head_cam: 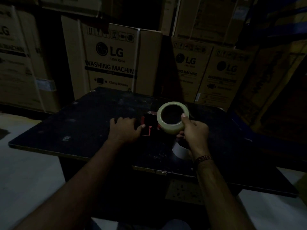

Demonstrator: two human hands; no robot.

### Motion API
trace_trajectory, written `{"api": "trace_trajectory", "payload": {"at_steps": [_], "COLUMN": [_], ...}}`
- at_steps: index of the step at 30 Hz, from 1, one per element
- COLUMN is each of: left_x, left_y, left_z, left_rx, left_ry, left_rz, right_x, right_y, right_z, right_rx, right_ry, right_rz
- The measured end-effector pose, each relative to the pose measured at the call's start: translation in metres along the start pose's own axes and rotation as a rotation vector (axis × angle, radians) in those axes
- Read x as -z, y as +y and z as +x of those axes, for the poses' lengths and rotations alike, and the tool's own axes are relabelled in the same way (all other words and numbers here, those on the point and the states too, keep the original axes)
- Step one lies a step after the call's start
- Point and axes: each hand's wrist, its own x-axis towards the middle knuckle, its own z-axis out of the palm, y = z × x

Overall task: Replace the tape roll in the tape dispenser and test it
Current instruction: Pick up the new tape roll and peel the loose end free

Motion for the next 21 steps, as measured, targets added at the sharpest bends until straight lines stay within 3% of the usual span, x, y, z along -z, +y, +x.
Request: {"api": "trace_trajectory", "payload": {"at_steps": [3, 12, 21], "left_x": [-0.002, -0.023, -0.025], "left_y": [0.002, 0.000, 0.002], "left_z": [0.000, -0.026, -0.036], "left_rx": [0.016, 0.091, 0.021], "left_ry": [0.005, 0.299, 0.419], "left_rz": [0.011, -0.086, -0.006], "right_x": [-0.002, 0.001, 0.003], "right_y": [-0.003, -0.009, 0.000], "right_z": [0.000, -0.001, 0.002], "right_rx": [-0.029, -0.112, -0.158], "right_ry": [-0.023, -0.133, -0.040], "right_rz": [-0.071, -0.154, 0.018]}}
